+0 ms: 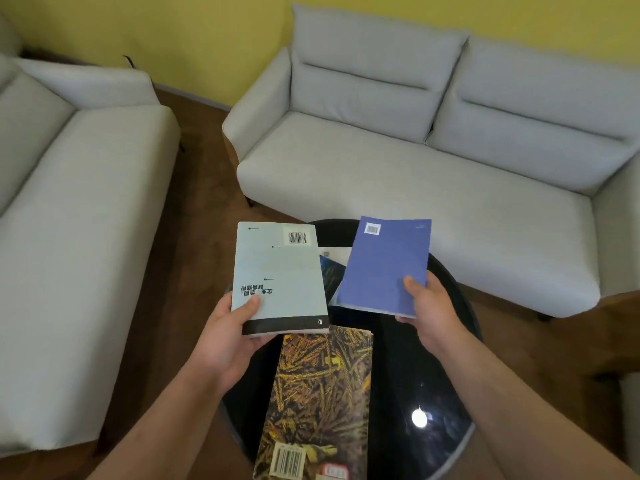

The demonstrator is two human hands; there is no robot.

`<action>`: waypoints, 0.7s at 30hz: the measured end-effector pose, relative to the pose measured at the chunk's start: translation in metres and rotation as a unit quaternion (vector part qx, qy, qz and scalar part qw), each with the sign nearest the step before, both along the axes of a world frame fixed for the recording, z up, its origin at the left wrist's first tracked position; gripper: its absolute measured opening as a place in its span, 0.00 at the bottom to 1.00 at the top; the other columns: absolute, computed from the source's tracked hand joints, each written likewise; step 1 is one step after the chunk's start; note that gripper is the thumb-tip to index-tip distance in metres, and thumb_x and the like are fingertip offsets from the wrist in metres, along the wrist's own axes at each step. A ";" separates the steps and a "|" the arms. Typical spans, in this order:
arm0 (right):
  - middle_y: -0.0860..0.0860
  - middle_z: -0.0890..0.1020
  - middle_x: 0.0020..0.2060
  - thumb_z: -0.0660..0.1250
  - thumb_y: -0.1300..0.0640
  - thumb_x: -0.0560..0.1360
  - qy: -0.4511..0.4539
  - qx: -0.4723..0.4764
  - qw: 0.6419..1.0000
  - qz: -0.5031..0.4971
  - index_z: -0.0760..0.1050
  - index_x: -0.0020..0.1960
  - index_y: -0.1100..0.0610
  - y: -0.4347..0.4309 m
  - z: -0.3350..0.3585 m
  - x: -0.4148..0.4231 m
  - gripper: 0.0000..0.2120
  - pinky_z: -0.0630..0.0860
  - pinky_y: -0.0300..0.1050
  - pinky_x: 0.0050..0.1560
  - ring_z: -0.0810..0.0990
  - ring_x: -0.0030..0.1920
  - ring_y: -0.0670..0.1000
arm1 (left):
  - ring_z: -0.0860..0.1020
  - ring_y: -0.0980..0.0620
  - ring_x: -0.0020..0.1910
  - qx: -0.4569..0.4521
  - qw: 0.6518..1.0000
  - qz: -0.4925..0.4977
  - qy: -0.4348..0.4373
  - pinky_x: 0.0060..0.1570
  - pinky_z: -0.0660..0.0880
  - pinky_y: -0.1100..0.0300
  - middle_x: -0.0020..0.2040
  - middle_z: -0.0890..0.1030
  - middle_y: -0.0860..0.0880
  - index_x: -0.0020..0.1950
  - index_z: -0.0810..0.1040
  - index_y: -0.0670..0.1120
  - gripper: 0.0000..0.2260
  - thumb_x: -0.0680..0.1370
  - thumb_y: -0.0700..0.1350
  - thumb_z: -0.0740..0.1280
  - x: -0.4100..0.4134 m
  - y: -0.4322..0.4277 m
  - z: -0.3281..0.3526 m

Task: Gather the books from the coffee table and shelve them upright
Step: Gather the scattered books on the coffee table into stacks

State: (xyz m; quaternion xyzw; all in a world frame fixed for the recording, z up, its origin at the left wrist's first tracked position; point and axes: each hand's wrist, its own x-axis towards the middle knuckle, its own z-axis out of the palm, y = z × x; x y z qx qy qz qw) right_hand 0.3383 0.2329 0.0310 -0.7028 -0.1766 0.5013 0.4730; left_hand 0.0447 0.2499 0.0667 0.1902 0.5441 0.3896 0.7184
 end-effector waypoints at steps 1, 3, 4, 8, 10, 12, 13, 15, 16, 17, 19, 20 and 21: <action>0.49 0.81 0.57 0.59 0.54 0.85 0.015 0.007 1.000 -0.019 0.70 0.68 0.48 -0.007 0.005 0.003 0.12 0.77 0.49 0.43 0.81 0.53 0.52 | 0.85 0.46 0.54 -0.016 1.000 0.004 -0.023 0.48 0.83 0.49 0.57 0.86 0.46 0.64 0.76 0.48 0.11 0.83 0.41 0.62 0.003 -0.012 0.003; 0.49 0.82 0.58 0.60 0.54 0.85 0.047 0.023 0.998 -0.045 0.71 0.69 0.48 -0.021 0.014 0.007 0.14 0.76 0.50 0.43 0.81 0.54 0.52 | 0.86 0.44 0.54 -0.044 0.998 -0.004 -0.036 0.47 0.83 0.48 0.55 0.86 0.44 0.64 0.76 0.47 0.11 0.82 0.40 0.63 0.009 -0.036 0.005; 0.48 0.82 0.57 0.60 0.55 0.85 0.060 0.029 0.996 -0.056 0.71 0.69 0.48 -0.028 0.020 0.008 0.13 0.76 0.50 0.43 0.81 0.54 0.52 | 0.85 0.43 0.55 -0.051 0.998 -0.016 -0.028 0.48 0.82 0.47 0.56 0.86 0.44 0.64 0.76 0.46 0.11 0.82 0.40 0.63 0.010 -0.047 0.003; 0.48 0.83 0.54 0.62 0.56 0.84 0.110 0.037 0.989 -0.093 0.73 0.66 0.49 -0.056 0.030 0.008 0.12 0.77 0.49 0.44 0.82 0.53 0.52 | 0.82 0.42 0.57 -0.055 0.995 -0.051 0.058 0.49 0.82 0.45 0.57 0.84 0.43 0.62 0.76 0.46 0.10 0.82 0.40 0.64 0.008 -0.078 -0.001; 0.50 0.84 0.55 0.63 0.55 0.84 0.125 0.034 0.988 -0.085 0.74 0.67 0.50 -0.071 0.032 0.004 0.12 0.76 0.50 0.44 0.83 0.54 0.54 | 0.83 0.43 0.55 -0.041 0.982 -0.089 0.161 0.50 0.83 0.44 0.57 0.83 0.45 0.60 0.76 0.49 0.08 0.81 0.40 0.66 0.004 -0.086 -0.003; 0.51 0.85 0.56 0.62 0.55 0.84 0.124 0.025 0.989 -0.070 0.75 0.67 0.49 -0.084 0.032 -0.002 0.12 0.77 0.51 0.48 0.83 0.55 0.55 | 0.83 0.47 0.53 -0.013 0.952 -0.146 0.268 0.51 0.83 0.45 0.57 0.83 0.48 0.59 0.77 0.50 0.09 0.80 0.42 0.69 -0.003 -0.092 -0.006; 0.51 0.85 0.56 0.62 0.55 0.84 0.124 0.019 0.990 -0.063 0.75 0.66 0.49 -0.089 0.033 -0.006 0.12 0.76 0.52 0.49 0.83 0.56 0.56 | 0.82 0.49 0.52 -0.002 0.937 -0.172 0.303 0.50 0.83 0.47 0.57 0.83 0.49 0.59 0.77 0.49 0.10 0.79 0.42 0.70 -0.006 -0.095 -0.007; 0.51 0.86 0.54 0.61 0.55 0.84 0.131 0.009 0.990 -0.045 0.76 0.65 0.49 -0.100 0.032 -0.014 0.11 0.75 0.52 0.49 0.83 0.55 0.56 | 0.81 0.50 0.53 -0.001 0.925 -0.204 0.321 0.50 0.82 0.50 0.56 0.83 0.50 0.57 0.78 0.49 0.09 0.78 0.41 0.71 -0.012 -0.099 -0.012; 0.51 0.86 0.52 0.61 0.55 0.84 0.134 0.006 0.990 -0.035 0.76 0.65 0.49 -0.105 0.031 -0.020 0.11 0.75 0.52 0.49 0.83 0.54 0.56 | 0.81 0.50 0.54 -0.006 0.922 -0.217 0.320 0.50 0.81 0.50 0.56 0.84 0.51 0.56 0.78 0.50 0.09 0.78 0.40 0.71 -0.014 -0.101 -0.013; 0.51 0.87 0.51 0.61 0.55 0.84 0.137 0.001 0.990 -0.026 0.76 0.64 0.49 -0.110 0.031 -0.026 0.11 0.75 0.52 0.49 0.84 0.53 0.56 | 0.81 0.50 0.55 -0.009 0.919 -0.230 0.321 0.51 0.81 0.51 0.56 0.83 0.51 0.54 0.78 0.51 0.09 0.78 0.39 0.72 -0.014 -0.102 -0.014; 0.50 0.87 0.51 0.60 0.55 0.84 0.134 -0.011 0.991 -0.001 0.76 0.64 0.49 -0.119 0.029 -0.039 0.11 0.78 0.50 0.48 0.84 0.52 0.55 | 0.80 0.50 0.55 0.010 0.910 -0.246 0.334 0.51 0.80 0.53 0.56 0.83 0.51 0.53 0.78 0.50 0.09 0.77 0.39 0.73 -0.013 -0.105 -0.017; 0.50 0.87 0.53 0.60 0.55 0.85 0.129 -0.018 0.991 0.011 0.75 0.65 0.49 -0.123 0.029 -0.046 0.11 0.79 0.48 0.45 0.85 0.53 0.54 | 0.80 0.50 0.55 0.026 0.905 -0.249 0.344 0.48 0.80 0.56 0.56 0.83 0.51 0.53 0.78 0.50 0.09 0.77 0.39 0.73 -0.012 -0.106 -0.018; 0.51 0.86 0.54 0.60 0.55 0.85 0.126 -0.022 0.992 0.020 0.75 0.65 0.49 -0.127 0.030 -0.053 0.11 0.80 0.47 0.42 0.85 0.53 0.54 | 0.80 0.51 0.54 0.039 0.899 -0.252 0.356 0.45 0.78 0.60 0.56 0.83 0.51 0.53 0.78 0.49 0.09 0.77 0.39 0.73 -0.011 -0.108 -0.018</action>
